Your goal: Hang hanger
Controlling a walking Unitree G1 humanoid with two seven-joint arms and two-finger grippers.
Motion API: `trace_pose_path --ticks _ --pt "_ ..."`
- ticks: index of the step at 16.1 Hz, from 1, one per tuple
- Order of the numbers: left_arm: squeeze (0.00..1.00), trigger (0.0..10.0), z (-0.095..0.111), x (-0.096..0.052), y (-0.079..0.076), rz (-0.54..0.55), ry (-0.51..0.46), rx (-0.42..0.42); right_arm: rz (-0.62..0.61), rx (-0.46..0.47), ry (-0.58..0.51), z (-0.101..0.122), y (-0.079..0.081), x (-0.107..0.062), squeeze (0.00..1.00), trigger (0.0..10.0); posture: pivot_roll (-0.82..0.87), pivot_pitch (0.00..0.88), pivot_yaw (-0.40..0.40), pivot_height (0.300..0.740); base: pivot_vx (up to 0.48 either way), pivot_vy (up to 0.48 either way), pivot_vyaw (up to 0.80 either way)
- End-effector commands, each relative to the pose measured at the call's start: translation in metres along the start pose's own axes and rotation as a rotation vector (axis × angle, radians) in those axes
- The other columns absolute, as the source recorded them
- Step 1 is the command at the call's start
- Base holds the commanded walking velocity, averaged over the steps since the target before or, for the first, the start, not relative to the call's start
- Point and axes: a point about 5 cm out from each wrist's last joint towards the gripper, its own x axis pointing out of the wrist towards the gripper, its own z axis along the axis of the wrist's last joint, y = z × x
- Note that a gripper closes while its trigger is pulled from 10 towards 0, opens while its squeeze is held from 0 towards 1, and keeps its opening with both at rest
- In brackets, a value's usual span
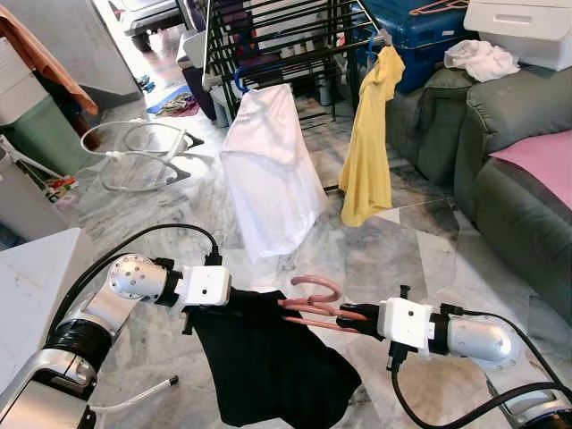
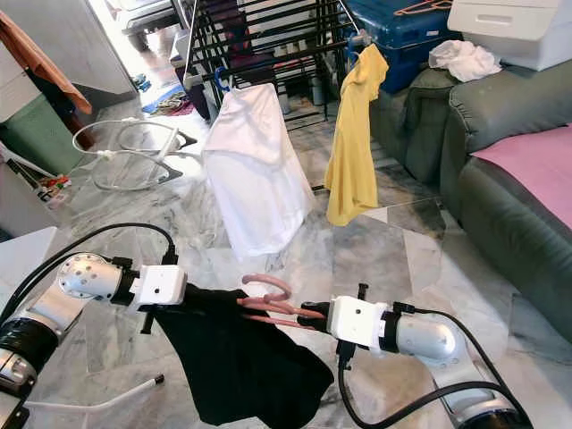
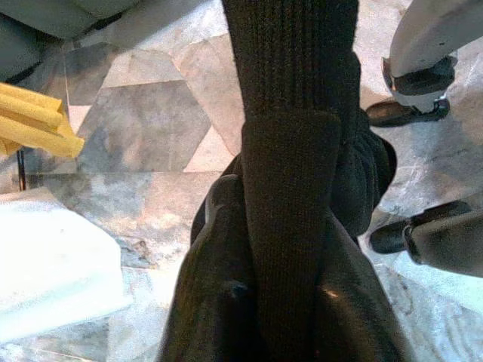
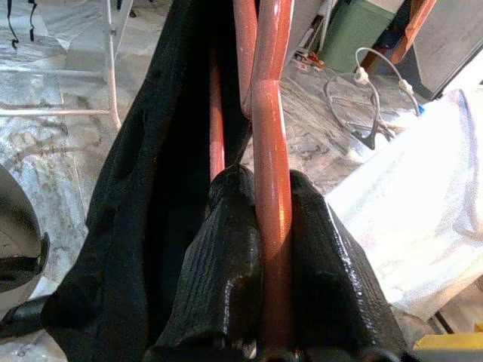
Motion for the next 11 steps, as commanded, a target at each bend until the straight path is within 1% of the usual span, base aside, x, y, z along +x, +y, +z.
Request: trace_pose_path --ticks 1,4,5,6,7,8,10,11 --pt "0.0 0.0 -0.004 -0.006 -0.003 -0.013 0.013 -0.017 -0.004 -0.034 -0.058 0.01 -0.004 0.008 0.0 10.0 -0.21 0.0 0.245 0.74 0.0 0.0 0.0" --pt "0.0 0.0 -0.002 -0.003 -0.006 -0.031 -0.006 -0.04 -0.006 -0.034 -0.056 0.01 -0.004 0.01 0.0 10.0 -0.21 0.0 0.245 0.74 0.0 0.0 0.0" --pt "0.0 0.0 -0.002 -0.002 -0.007 -0.032 -0.009 -0.043 0.003 0.003 -0.053 0.009 -0.005 0.01 0.53 10.0 -0.21 0.0 0.245 0.74 0.0 0.0 0.0" --pt "0.0 0.0 -0.002 -0.001 -0.008 -0.032 -0.009 -0.042 0.004 0.02 -0.05 0.008 -0.006 0.01 0.53 10.0 -0.21 0.0 0.245 0.74 0.0 0.0 0.0" --pt "0.0 0.0 -0.002 -0.001 -0.008 -0.014 -0.018 -0.056 0.011 0.052 -0.047 0.007 -0.006 0.01 1.0 10.0 -0.21 0.0 0.245 0.74 0.0 0.0 0.0" --pt "0.0 0.0 -0.004 0.0 -0.007 0.016 -0.023 -0.071 0.021 0.05 -0.039 0.007 -0.007 0.01 1.0 10.0 -0.21 0.0 0.244 0.74 0.0 0.0 0.0" --pt "0.0 0.0 -0.011 -0.004 -0.008 0.065 -0.001 -0.089 0.037 0.019 -0.01 0.005 -0.008 0.007 1.0 10.0 -0.21 0.0 0.243 0.74 0.0 0.0 0.0" --pt "0.0 0.0 -0.015 -0.006 -0.01 0.09 0.008 -0.112 0.04 0.01 0.0 0.005 -0.008 0.006 1.0 10.0 -0.21 0.0 0.237 0.74 0.0 0.0 0.0"
